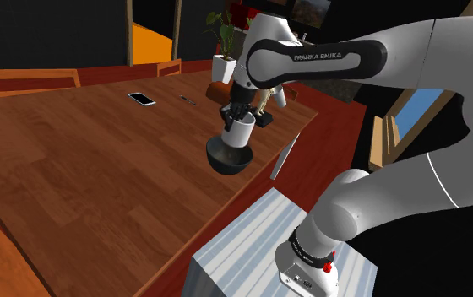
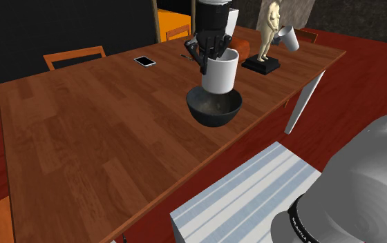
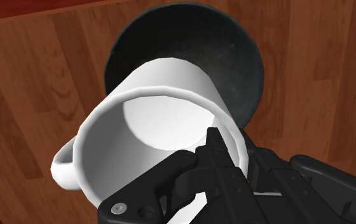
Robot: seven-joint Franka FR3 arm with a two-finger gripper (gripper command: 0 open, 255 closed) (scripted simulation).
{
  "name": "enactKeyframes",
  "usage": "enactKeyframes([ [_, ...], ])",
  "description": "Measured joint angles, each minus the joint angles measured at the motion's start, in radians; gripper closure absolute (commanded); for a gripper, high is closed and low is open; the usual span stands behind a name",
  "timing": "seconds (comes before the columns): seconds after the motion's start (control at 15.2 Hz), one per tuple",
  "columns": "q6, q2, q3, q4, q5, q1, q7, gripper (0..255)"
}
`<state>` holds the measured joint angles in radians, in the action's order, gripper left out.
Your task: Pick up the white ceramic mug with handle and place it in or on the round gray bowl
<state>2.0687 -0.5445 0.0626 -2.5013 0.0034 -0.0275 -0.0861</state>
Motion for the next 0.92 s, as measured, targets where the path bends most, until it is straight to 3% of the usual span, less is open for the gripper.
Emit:
enactKeyframes([
  [0.4,0.084,0.021,0.003,-0.063,0.0,0.0,-0.003,255],
  [0.79,0.094,0.024,0.003,-0.069,0.0,0.0,-0.004,255],
  [0.86,0.094,0.024,0.003,-0.069,0.0,0.0,-0.004,0],
  [0.92,0.094,0.024,0.003,-0.069,0.0,0.0,-0.004,0],
])
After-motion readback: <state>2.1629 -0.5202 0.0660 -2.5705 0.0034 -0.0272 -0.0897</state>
